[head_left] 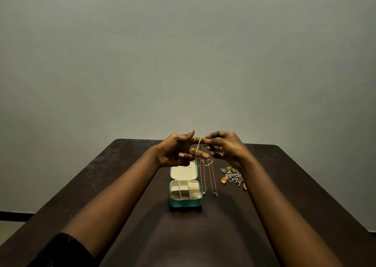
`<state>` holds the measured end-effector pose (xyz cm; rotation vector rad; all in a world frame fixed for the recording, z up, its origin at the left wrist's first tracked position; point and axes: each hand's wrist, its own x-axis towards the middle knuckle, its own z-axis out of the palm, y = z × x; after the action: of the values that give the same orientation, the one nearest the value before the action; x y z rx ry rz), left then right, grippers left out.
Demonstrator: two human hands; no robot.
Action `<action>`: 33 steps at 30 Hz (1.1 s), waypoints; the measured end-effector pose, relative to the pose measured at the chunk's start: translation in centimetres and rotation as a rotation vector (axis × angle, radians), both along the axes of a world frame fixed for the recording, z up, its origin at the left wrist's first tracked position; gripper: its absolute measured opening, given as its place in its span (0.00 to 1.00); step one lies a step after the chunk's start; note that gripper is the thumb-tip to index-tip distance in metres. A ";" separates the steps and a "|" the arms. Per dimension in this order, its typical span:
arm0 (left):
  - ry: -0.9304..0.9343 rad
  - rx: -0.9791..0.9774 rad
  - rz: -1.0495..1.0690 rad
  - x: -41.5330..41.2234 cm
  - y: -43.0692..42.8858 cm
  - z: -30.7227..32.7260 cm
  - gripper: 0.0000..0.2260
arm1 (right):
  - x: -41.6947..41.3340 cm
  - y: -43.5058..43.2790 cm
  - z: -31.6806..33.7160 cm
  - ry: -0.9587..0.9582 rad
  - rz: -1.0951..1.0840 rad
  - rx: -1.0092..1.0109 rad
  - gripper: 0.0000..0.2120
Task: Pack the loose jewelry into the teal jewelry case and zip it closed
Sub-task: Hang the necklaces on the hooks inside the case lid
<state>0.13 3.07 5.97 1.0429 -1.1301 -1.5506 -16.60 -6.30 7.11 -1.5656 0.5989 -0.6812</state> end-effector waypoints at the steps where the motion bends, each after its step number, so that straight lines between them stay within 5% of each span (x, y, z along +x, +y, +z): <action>1: 0.007 0.003 0.005 0.0 0.0 0.1 0.21 | 0.2 0.0 -0.4 0.015 0.013 0.015 0.06; 22: -0.082 0.109 0.178 1.6 0.3 1.8 0.24 | 2.2 0.4 -2.3 -0.121 0.110 0.145 0.06; 33: -0.288 0.079 0.333 3.4 1.3 1.1 0.14 | 3.1 -0.3 -3.5 -0.038 -0.012 0.190 0.07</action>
<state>3.53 4.34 7.10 1.4628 -1.0263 -1.2150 -13.52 -6.63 3.61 -1.3709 0.6265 -0.6428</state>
